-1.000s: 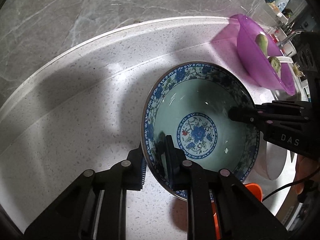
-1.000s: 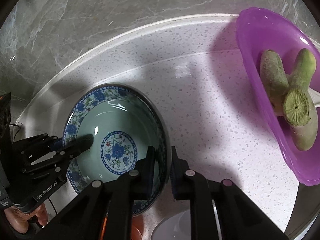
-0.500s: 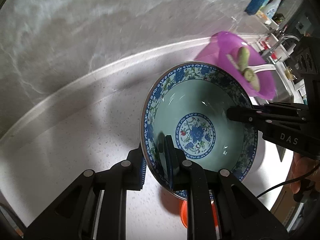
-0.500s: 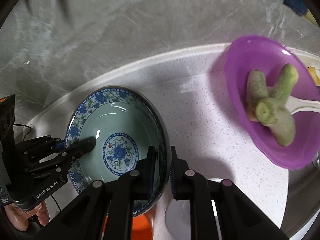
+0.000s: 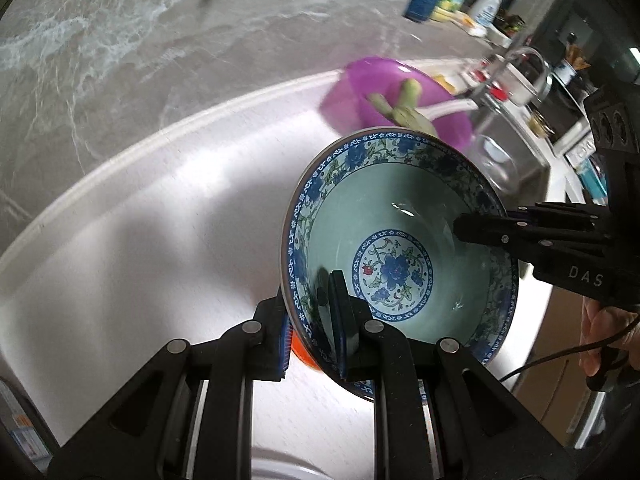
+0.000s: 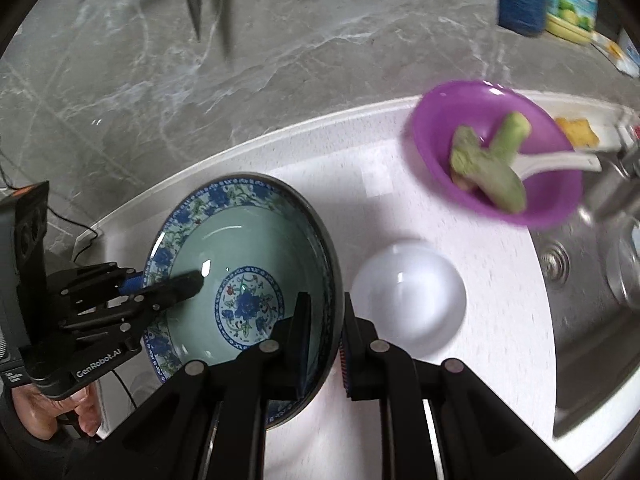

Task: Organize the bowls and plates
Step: 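Lift the blue-and-white bowl with both grippers and carry it toward the plate stack, then lower the blue-and-white bowl onto the counter and open both grippers, then move both grippers to the white bowl rim and close them, then lift the white bowl with both grippers and carry it over the blue-and-white bowl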

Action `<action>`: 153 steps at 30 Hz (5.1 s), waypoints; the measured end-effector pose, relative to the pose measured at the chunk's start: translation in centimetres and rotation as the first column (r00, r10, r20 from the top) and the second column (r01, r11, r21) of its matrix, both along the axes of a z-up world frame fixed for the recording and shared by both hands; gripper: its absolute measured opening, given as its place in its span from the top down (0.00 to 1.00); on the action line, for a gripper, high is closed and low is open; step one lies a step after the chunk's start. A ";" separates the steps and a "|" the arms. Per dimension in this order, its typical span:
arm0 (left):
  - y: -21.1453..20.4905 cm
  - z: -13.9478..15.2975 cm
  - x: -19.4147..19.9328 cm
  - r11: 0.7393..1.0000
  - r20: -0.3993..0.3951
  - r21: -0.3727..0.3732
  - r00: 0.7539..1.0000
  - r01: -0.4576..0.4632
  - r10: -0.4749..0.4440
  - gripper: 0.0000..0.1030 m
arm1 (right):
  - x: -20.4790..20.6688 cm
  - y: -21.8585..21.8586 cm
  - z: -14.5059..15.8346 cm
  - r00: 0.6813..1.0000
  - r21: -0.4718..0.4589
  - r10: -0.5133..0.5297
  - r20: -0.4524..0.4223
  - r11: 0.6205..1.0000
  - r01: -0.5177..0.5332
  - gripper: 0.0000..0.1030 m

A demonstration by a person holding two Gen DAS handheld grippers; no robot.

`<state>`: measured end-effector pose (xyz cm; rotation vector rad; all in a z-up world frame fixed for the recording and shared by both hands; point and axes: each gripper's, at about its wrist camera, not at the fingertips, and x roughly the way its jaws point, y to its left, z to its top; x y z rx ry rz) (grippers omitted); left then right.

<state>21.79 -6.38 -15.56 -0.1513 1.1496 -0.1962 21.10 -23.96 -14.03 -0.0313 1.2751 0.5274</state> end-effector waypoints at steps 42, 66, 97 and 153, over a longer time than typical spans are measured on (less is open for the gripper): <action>-10.3 -14.3 -13.4 0.996 -0.147 0.039 0.987 0.077 -0.070 0.84 | -14.3 -8.4 -10.5 0.978 0.003 -0.110 -0.178 0.994 0.112 0.86; -5.1 -8.8 -14.3 0.994 -0.044 -0.084 0.996 -0.076 0.072 0.03 | -15.9 -10.4 -7.6 0.983 0.076 -0.171 -0.070 0.981 0.176 0.16; -3.3 -7.6 6.6 0.998 -0.083 -0.017 0.995 0.058 -0.060 0.03 | 0.5 -14.1 -5.3 0.957 0.192 -0.289 -0.013 0.939 0.286 0.15; -11.4 -11.4 9.9 0.976 -0.132 -0.013 0.967 0.218 -0.218 0.89 | 5.3 -8.9 -9.6 0.958 0.053 -0.261 -0.117 0.962 0.269 0.89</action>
